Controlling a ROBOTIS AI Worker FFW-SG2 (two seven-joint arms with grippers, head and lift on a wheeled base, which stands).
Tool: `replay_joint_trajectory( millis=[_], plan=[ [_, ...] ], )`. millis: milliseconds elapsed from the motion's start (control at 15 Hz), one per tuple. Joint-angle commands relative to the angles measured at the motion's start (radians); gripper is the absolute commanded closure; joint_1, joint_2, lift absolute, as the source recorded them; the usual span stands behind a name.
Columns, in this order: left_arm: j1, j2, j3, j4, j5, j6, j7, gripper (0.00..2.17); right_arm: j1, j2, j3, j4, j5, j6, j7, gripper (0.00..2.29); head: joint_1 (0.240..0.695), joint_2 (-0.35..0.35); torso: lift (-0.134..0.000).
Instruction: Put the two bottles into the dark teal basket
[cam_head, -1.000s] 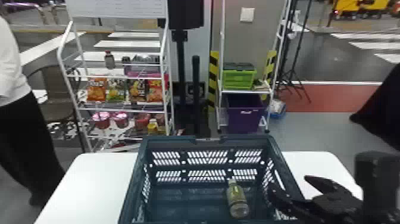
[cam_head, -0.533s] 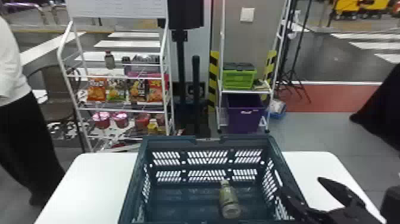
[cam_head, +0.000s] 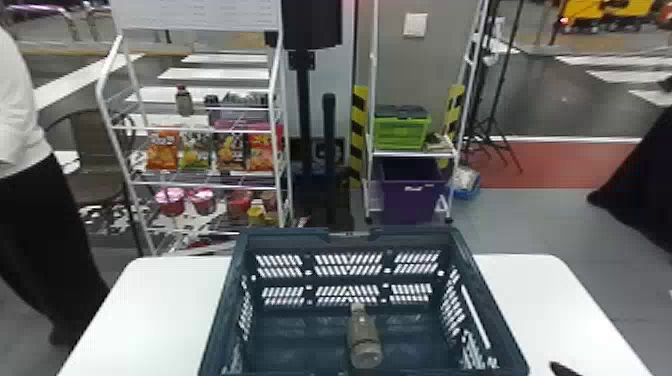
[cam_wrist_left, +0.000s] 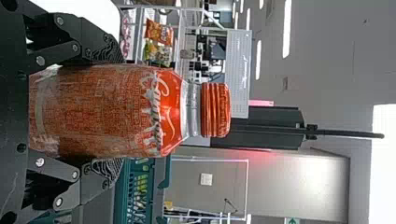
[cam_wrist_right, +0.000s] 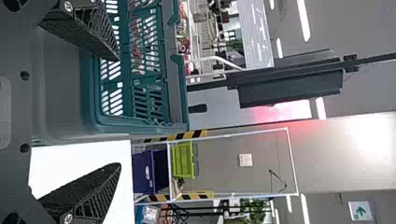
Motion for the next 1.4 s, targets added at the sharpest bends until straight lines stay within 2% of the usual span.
replay_joint_trajectory(
  millis=[0, 267, 400, 600, 933, 1133, 1333],
  plan=[
    [0.009, 0.006, 0.001, -0.063, -0.002, 0.040, 0.000, 2.15, 0.069, -0.037, 0.017, 0.039, -0.015, -0.170, -0.026, 0.08, 0.499, 0.000, 0.000],
    [-0.016, 0.023, 0.024, -0.234, -0.016, 0.242, 0.000, 2.15, 0.153, -0.049, 0.000, 0.051, -0.015, -0.341, -0.028, 0.08, 0.499, 0.000, 0.000],
    [-0.052, 0.023, 0.026, -0.316, -0.051, 0.399, 0.000, 2.15, 0.172, -0.049, -0.008, 0.056, -0.017, -0.366, -0.028, 0.08, 0.499, 0.000, 0.000],
    [-0.160, 0.024, 0.009, -0.387, -0.061, 0.635, -0.005, 2.15, 0.196, -0.049, -0.013, 0.065, -0.017, -0.421, -0.028, 0.08, 0.499, 0.000, 0.000],
    [-0.436, 0.024, -0.118, -0.396, -0.053, 0.976, -0.017, 2.15, 0.235, -0.040, -0.016, 0.093, -0.021, -0.519, -0.026, 0.08, 0.499, 0.000, 0.000],
    [-0.629, 0.023, -0.209, -0.346, -0.031, 1.172, -0.044, 2.14, 0.258, -0.031, -0.025, 0.105, -0.021, -0.571, -0.025, 0.08, 0.499, 0.000, 0.000],
    [-0.801, 0.009, -0.259, -0.263, 0.002, 1.411, -0.132, 2.14, 0.278, -0.017, -0.029, 0.120, -0.024, -0.633, -0.012, 0.08, 0.499, 0.000, 0.000]
  ],
)
